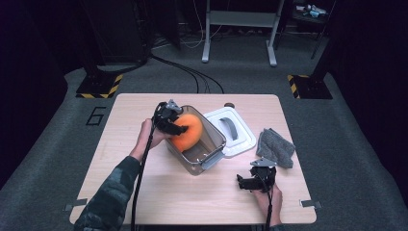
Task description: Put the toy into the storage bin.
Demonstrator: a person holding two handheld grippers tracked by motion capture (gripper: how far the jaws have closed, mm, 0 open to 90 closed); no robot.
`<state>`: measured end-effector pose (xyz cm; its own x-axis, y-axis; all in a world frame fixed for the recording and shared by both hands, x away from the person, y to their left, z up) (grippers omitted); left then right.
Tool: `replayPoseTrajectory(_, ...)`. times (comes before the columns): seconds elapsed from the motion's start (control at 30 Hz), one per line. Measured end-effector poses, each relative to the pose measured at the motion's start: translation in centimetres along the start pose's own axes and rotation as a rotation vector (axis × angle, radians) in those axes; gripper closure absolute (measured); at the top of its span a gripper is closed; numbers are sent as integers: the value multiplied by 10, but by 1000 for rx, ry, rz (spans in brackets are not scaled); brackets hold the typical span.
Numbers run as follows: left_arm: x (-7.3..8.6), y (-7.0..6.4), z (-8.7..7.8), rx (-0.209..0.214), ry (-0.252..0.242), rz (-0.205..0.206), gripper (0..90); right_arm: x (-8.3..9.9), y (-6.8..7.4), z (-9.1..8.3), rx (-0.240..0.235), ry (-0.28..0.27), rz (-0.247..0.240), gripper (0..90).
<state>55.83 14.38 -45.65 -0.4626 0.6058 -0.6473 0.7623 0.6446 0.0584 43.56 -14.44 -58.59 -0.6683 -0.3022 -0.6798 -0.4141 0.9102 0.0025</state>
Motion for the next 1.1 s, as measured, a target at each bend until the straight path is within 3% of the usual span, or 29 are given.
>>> replayPoseTrajectory(0.23, -3, 2, -9, 3, -41, -8, 340, 0, 0, 0, 0, 1, -2, 3)
replayPoseTrajectory(0.4, -2, -4, -9, 28, -27, 10, 339, 0, 0, 0, 0, 1, -2, 3)
replayPoseTrajectory(0.47, -2, -6, -6, 33, -14, 27, 390, 0, 0, 0, 0, 1, -2, 3)
replayPoseTrajectory(0.53, -1, -9, -3, 27, 0, 45, 528, 0, 0, 0, 0, 0, -1, 3)
replayPoseTrajectory(0.63, 0, -12, 2, 33, 33, 54, 616, 0, 0, 0, 0, 0, 0, 3)
replayPoseTrajectory(0.73, 2, -12, 8, 30, 59, 46, 652, 0, 0, 0, 0, 1, -2, 3)
replayPoseTrajectory(0.77, 4, -9, 11, -7, 88, 55, 660, 0, 0, 0, 0, 1, -2, 3)
replayPoseTrajectory(0.87, 5, -9, 14, -15, 102, 52, 663, 0, 0, 0, 1, 0, 0, 3)
replayPoseTrajectory(0.97, 5, -8, 14, 5, 86, 21, 655, 0, 0, 0, 0, 0, 1, 3)
replayPoseTrajectory(1.1, 3, -5, 5, 58, 2, -53, 483, 0, 0, 0, -1, 1, -2, 3)
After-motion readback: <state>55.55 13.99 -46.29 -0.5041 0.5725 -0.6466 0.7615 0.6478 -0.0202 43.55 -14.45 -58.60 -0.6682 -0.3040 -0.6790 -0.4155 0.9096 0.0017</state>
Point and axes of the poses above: each handheld gripper's, and its own axes: z roughly forward along the jaws, x roughly out of its underside, y roughly to its left, the point moved 8 cm from there along z, roughly forward along the jaws, and after that the axes turned 3 degrees about y, right-handed, at the moved point
